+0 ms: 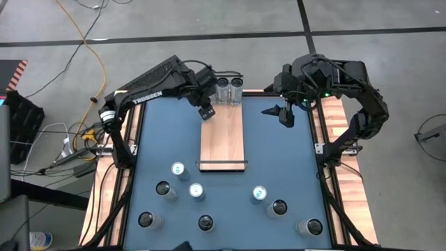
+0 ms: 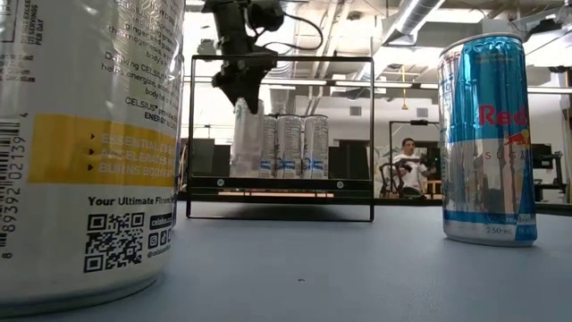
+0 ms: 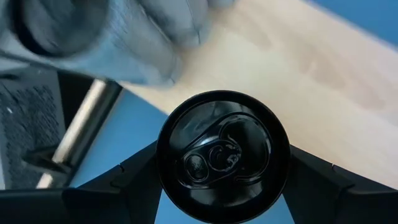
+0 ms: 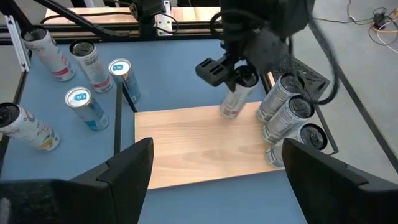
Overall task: Place canned beverage on shelf
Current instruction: Put the right white-pink soda can on the shelf
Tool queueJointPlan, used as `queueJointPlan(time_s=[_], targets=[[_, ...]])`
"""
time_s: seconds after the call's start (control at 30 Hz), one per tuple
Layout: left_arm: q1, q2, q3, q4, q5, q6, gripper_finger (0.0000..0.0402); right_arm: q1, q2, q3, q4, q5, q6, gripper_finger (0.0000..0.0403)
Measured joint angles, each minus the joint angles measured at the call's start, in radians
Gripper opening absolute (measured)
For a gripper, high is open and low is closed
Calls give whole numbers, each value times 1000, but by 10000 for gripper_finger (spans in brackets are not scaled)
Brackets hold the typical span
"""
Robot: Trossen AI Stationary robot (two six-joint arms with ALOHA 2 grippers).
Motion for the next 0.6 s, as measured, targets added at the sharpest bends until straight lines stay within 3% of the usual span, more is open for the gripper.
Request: queueJointPlan(time_s=[0.6], targets=[[5, -1, 17, 61, 2, 75, 252, 0, 0, 0, -12, 0, -22, 338]])
